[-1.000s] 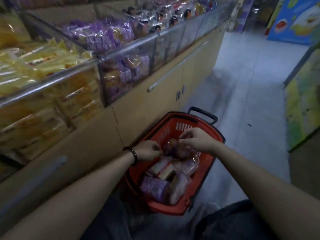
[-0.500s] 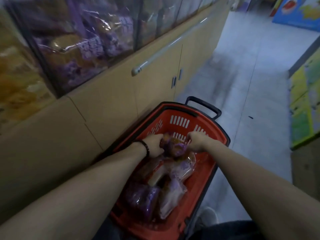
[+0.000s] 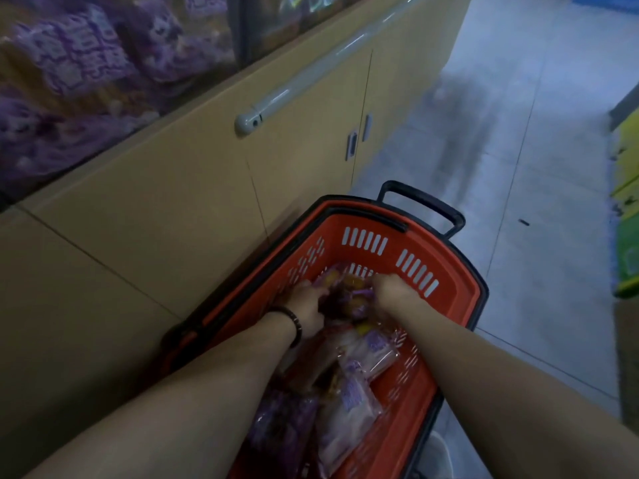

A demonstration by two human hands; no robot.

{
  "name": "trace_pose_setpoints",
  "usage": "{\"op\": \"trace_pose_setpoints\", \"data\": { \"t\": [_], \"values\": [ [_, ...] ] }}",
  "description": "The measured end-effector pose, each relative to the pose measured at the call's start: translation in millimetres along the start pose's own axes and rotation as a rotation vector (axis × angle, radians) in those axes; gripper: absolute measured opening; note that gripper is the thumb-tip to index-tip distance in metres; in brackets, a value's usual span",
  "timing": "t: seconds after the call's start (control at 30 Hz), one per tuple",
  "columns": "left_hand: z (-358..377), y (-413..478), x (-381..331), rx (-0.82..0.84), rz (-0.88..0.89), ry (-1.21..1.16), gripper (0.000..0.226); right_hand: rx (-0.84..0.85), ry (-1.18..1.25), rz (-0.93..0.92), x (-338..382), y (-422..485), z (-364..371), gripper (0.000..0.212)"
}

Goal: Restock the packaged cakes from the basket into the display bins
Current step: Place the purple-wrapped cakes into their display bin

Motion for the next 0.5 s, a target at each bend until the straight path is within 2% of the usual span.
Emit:
{"op": "trace_pose_setpoints", "data": {
  "t": [0.13,0.27,0.4,0.5],
  "values": [
    [-5.9,-4.1,-2.7,-0.147,0.005,-0.019,0.044,-0.007,-0.030,-0.013,1.9,-1.8,-8.1,0.046],
    [-24.7,-9.7,-5.7,-0.299,0.012,-0.079,0.022,0.024,-0.062,-0.064,13.7,-5.5,-32.2,0.043],
    [-44.8,-24.3,-13.7,-0.330,-0.020,-0.089,0.037,0.050,-0.123,-0.174,29.2,-21.4,-66.8,0.040],
    [-66.0,-42.8,-19.0,-0.394,-0.033,-0.100,0.027,0.025,-0.095,-0.262,37.2,-34.9,-94.5,0.030]
  ]
}}
Point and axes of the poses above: each hand's wrist, its own y-axis towards the middle knuckle, its own z-axis out of the palm, x = y × z, the point moved 5 cm from there along y, towards the middle knuckle, and after that the axes turned 6 degrees about -z, right-handed, at the moved point
